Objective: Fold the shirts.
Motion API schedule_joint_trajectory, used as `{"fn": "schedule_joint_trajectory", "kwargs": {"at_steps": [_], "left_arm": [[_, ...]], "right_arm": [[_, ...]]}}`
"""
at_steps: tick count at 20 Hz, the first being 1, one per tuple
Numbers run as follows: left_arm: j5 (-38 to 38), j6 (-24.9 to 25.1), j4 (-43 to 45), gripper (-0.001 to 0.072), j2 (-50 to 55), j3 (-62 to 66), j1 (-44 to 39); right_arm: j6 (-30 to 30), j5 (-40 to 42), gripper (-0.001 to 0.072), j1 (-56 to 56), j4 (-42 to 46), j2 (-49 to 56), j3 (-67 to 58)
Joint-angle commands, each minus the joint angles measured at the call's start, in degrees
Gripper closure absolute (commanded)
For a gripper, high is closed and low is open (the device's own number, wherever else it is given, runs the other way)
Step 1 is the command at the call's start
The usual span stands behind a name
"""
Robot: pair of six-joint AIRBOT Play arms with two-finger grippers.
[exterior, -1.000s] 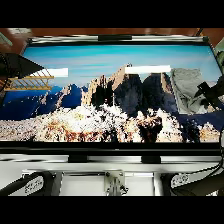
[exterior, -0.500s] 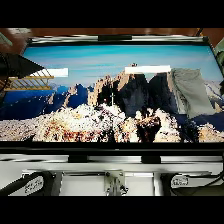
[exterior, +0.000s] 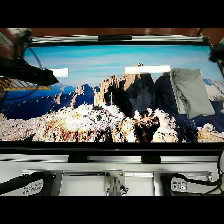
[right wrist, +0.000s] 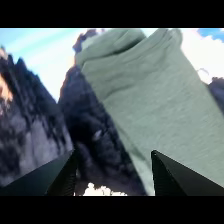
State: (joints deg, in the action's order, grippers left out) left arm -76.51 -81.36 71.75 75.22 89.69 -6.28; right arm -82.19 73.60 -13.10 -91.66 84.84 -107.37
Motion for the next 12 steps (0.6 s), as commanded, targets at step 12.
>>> {"fn": "schedule_joint_trajectory", "kwargs": {"at_steps": [12], "left_arm": [[-4.1, -5.5, 18.8, 0.0252, 6.3, 0.1, -8.6]], "right_arm": [[-5.9, 17.7, 0.0139, 12.6, -5.7, 7.6, -0.2]]}}
